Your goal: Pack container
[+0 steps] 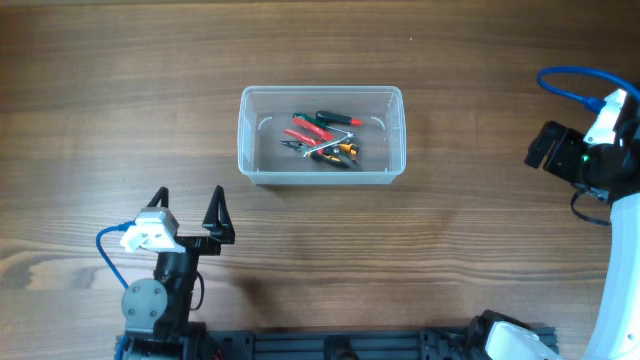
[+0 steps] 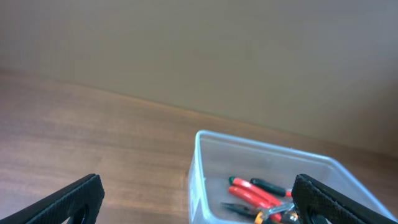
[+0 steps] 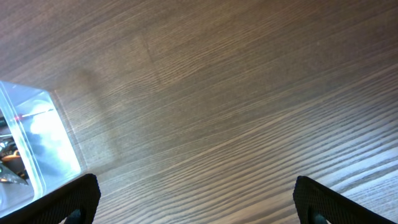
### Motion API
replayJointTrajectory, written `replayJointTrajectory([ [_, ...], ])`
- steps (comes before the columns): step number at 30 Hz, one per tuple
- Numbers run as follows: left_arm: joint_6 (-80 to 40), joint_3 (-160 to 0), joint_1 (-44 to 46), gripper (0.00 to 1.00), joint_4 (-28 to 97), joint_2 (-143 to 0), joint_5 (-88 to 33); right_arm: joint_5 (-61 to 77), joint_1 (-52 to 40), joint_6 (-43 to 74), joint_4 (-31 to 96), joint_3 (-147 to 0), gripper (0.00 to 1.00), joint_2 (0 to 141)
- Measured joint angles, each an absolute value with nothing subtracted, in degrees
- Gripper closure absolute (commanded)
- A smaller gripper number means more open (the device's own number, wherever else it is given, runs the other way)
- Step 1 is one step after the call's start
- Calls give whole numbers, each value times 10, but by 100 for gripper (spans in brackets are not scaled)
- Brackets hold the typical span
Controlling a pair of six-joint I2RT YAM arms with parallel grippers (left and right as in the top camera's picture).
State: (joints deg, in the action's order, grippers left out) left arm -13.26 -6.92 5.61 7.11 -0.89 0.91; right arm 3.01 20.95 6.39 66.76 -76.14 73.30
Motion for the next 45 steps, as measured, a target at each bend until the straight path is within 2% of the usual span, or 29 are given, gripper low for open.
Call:
replayJointTrajectory([
  [8,-131,-18,56,0,59,-8,19,30,209,64,668,-761,0,733],
  [40,-131,-15,56,0,57,-8,17,30,209,64,667,-761,0,732],
  [45,-131,-15,56,0,57,-8,16,30,209,74,615,-761,0,674],
])
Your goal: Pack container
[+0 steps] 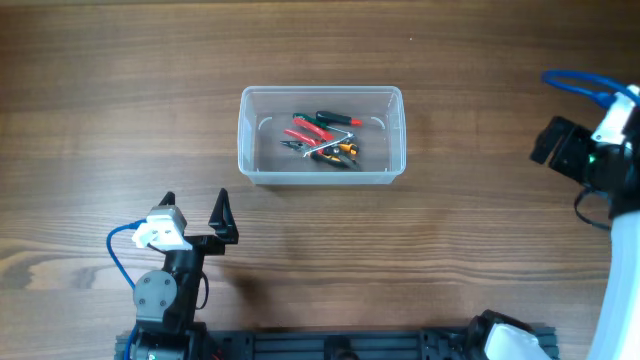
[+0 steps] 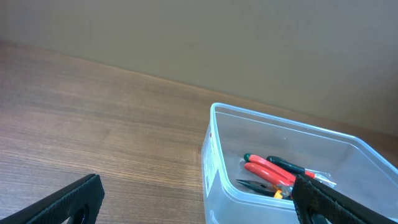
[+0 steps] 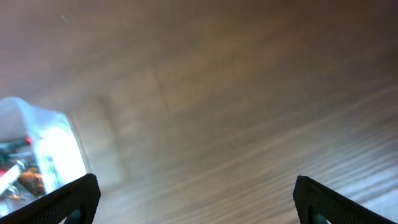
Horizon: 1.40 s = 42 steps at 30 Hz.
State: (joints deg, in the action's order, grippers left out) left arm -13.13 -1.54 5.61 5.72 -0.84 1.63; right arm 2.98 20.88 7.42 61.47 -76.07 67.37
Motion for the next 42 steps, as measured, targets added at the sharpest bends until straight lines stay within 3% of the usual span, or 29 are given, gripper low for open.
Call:
replayJointTrajectory([
  [7,-131,-15,56,0,57,-8,17,30,163,164,424,-713,0,524],
  [16,-131,-15,56,0,57,-8,16,30,48,217,205,-468,0,273],
  [22,-131,-14,56,0,56,-8,16,30,40,219,21,-296,0,179],
  [42,-131,-14,56,0,56,-8,17,30,-18,143,-18,-57,0,14],
])
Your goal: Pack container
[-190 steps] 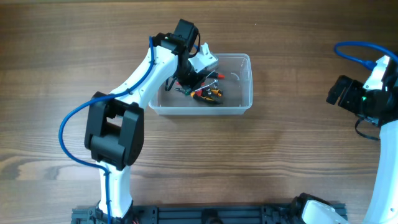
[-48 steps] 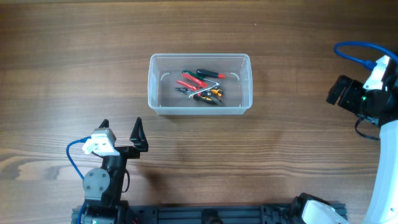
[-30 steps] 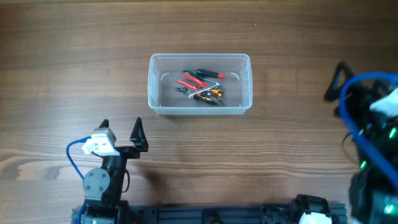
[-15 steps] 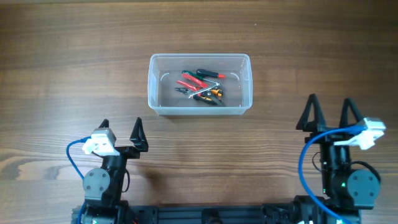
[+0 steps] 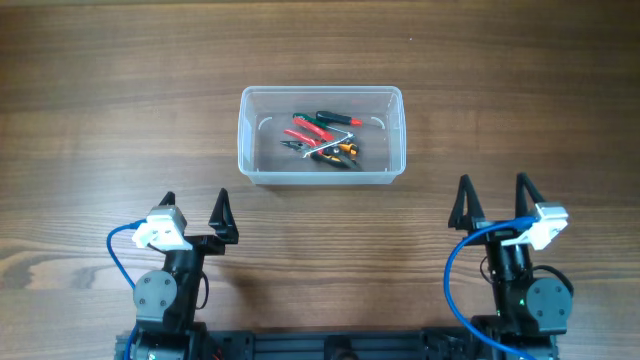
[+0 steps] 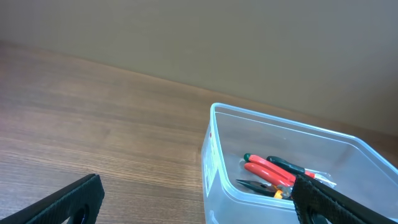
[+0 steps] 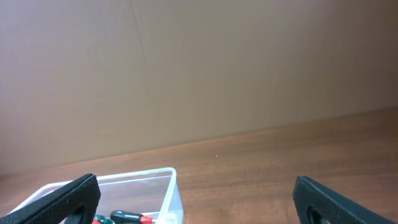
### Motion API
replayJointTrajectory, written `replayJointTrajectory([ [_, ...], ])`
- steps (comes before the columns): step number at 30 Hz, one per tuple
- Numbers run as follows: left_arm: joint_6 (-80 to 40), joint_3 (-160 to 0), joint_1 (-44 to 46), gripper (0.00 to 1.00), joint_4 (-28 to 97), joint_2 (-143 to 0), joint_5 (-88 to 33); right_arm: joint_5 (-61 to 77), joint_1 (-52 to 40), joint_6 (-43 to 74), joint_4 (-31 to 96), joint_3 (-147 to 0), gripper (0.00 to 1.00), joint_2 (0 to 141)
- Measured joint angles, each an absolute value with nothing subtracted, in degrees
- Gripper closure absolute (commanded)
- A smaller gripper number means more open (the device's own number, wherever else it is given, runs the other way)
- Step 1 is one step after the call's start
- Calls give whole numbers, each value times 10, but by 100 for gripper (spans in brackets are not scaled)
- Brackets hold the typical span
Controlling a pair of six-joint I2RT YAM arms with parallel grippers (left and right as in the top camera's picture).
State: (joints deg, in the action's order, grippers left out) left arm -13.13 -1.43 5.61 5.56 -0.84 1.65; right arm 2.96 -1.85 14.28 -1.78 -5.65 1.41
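Observation:
A clear plastic container (image 5: 248, 135) stands at the middle of the wooden table, holding several hand tools (image 5: 322, 139) with red, green and orange handles. The left wrist view shows its near left corner (image 6: 214, 165) and the tools (image 6: 268, 176); the right wrist view shows its right corner (image 7: 168, 186). My left gripper (image 5: 194, 213) rests at the front left, open and empty. At the front right my right gripper (image 5: 493, 198) is also open and empty. Both point towards the container from well short of it.
The wooden table (image 5: 520, 90) stretches around the container. A plain beige wall (image 7: 199, 68) rises behind its far edge. Blue cables loop beside each arm base (image 5: 115, 250) along the front edge.
My right arm has moved from the far right edge of the table to the front right, folded back with its open gripper facing the container. The left arm is unchanged.
First my left gripper stood open at the front left and my right arm was raised at the right edge. Then the left arm had drawn back slightly towards the front. Now the right arm has settled at the front right. The container and tools stayed put.

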Motion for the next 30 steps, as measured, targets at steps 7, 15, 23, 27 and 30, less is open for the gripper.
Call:
replayJointTrajectory([
  [7,-131,-14,56,0,55,-8,17,30,-18,143,-13,-19,0,11],
  [15,-131,-14,56,0,56,-8,17,30,-18,97,2,-3,0,10],
  [23,-131,-14,56,0,55,-8,17,30,-18,87,2,-3,0,10],
  [27,-131,-14,56,0,56,-8,17,30,-18,87,2,-3,0,10],
  [30,-131,-14,56,0,55,-8,17,30,-18,87,2,-3,0,10],
])
